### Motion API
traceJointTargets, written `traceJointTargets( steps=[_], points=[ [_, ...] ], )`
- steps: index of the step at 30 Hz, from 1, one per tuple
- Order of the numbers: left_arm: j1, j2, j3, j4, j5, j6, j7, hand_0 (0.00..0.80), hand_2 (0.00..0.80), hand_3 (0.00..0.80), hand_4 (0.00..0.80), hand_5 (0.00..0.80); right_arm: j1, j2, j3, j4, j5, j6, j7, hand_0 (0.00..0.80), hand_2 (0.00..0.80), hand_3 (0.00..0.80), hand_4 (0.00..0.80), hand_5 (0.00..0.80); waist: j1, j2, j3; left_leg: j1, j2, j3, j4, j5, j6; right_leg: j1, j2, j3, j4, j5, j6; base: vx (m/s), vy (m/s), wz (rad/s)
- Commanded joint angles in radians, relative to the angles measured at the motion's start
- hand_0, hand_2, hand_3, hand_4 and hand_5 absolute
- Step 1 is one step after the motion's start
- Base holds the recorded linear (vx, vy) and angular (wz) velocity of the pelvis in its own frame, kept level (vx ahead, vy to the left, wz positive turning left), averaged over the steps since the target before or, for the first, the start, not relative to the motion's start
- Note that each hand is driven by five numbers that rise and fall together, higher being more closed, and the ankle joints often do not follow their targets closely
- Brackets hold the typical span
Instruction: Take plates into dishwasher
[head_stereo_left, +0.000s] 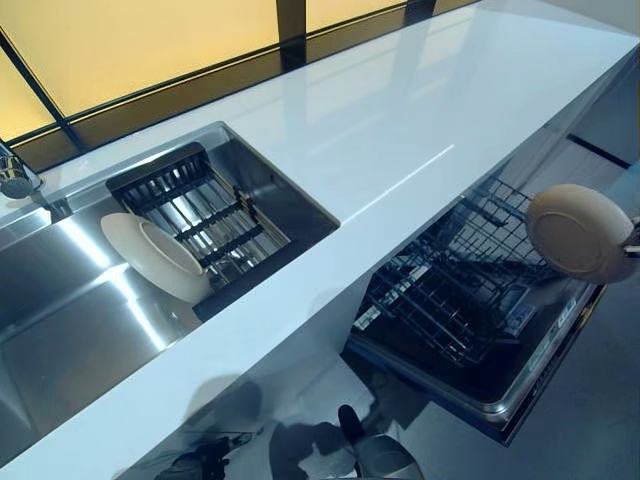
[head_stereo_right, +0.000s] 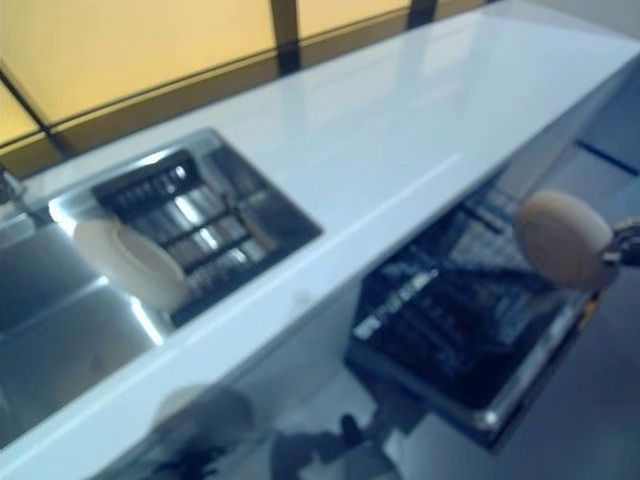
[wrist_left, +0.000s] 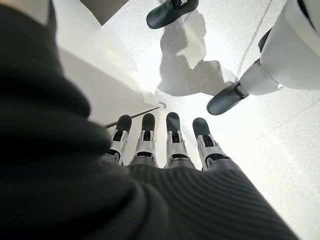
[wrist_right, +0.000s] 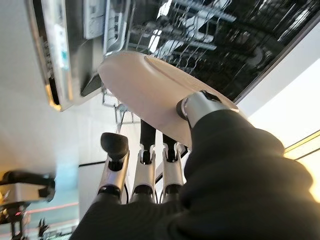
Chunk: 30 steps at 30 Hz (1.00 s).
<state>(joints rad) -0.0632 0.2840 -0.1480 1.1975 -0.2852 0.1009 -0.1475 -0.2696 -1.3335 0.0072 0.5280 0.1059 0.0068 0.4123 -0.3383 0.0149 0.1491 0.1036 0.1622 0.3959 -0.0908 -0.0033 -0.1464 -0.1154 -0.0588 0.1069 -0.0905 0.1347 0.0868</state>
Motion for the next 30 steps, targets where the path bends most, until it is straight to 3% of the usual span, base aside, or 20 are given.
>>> traceJointTargets(
  steps=[1, 18, 24, 30],
  points=[
    [-0.033, 0.055, -0.013, 0.03, 0.05, -0.009, -0.011, 0.0, 0.0, 0.0, 0.0, 0.0, -0.056, 0.035, -0.03, 0.005, -0.03, -0.002, -0.042, 0.8, 0.8, 0.8, 0.8, 0.8, 0.017, -0.066, -0.006, 0.066, 0.037, -0.056, 0.004, -0.048, 0.013, -0.059, -0.086, -0.001, 0.016, 0.033, 0.104, -0.047, 0.005, 0.05],
    [-0.064, 0.036, -0.025, 0.006, -0.014, -0.038, -0.01, 0.0, 0.0, 0.0, 0.0, 0.0, -0.193, 0.062, 0.086, -0.019, -0.22, 0.067, -0.104, 0.8, 0.8, 0.8, 0.8, 0.8, 0.024, 0.003, 0.07, 0.018, 0.006, -0.089, 0.004, -0.045, 0.01, -0.125, -0.123, -0.017, 0.026, 0.045, 0.108, -0.045, 0.011, 0.0],
    [-0.066, 0.036, -0.036, -0.003, -0.031, -0.048, -0.02, 0.0, 0.0, 0.0, 0.0, 0.0, -0.24, 0.045, 0.113, 0.026, -0.29, 0.092, -0.186, 0.8, 0.8, 0.8, 0.8, 0.8, 0.024, 0.043, 0.1, 0.003, -0.004, -0.098, 0.004, -0.04, 0.005, -0.154, -0.135, -0.018, 0.032, 0.048, 0.106, -0.047, 0.02, 0.03],
    [-0.069, 0.022, -0.059, -0.02, -0.056, -0.054, -0.029, 0.0, 0.0, 0.0, 0.0, 0.0, -0.293, 0.045, 0.137, 0.045, -0.296, 0.122, -0.195, 0.8, 0.8, 0.8, 0.8, 0.8, 0.024, 0.082, 0.121, -0.01, -0.016, -0.109, 0.004, -0.037, 0.001, -0.169, -0.145, -0.015, 0.035, 0.045, 0.104, -0.02, 0.036, 0.02]
  ],
)
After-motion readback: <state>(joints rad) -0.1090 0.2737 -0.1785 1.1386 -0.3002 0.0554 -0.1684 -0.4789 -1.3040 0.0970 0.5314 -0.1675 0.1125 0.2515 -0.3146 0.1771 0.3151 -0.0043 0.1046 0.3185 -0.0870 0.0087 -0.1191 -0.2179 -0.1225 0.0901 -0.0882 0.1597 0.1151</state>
